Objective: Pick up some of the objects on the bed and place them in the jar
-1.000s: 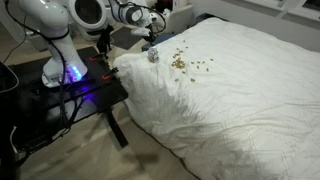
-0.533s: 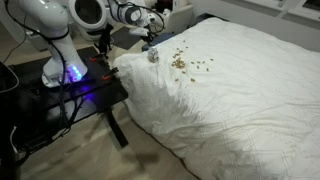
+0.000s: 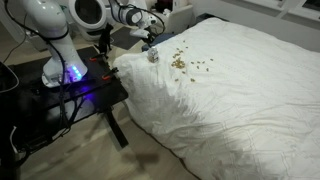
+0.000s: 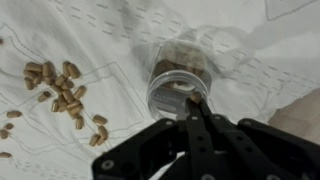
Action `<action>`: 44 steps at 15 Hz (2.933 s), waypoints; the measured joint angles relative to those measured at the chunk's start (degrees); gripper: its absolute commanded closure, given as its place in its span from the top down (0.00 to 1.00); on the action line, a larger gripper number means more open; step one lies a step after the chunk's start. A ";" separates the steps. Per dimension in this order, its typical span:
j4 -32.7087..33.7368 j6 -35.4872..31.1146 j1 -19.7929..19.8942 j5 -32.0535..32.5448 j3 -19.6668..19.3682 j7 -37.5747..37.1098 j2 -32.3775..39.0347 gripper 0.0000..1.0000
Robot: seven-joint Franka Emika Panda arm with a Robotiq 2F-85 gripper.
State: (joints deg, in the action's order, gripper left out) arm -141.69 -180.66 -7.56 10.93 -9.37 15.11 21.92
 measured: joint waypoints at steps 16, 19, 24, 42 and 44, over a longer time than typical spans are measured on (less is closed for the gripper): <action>6.15 -0.86 8.23 0.05 6.59 0.29 6.25 0.01; 7.16 -1.04 8.70 0.08 6.63 0.30 7.29 0.29; 8.07 -1.07 8.83 0.09 6.63 0.31 8.81 0.59; 8.41 -1.29 9.40 0.12 6.73 0.31 8.68 0.00; 8.41 -1.29 9.51 0.12 7.03 0.31 7.95 0.00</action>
State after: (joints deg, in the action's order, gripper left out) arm -133.28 -181.94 1.95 11.05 -2.34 15.42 29.87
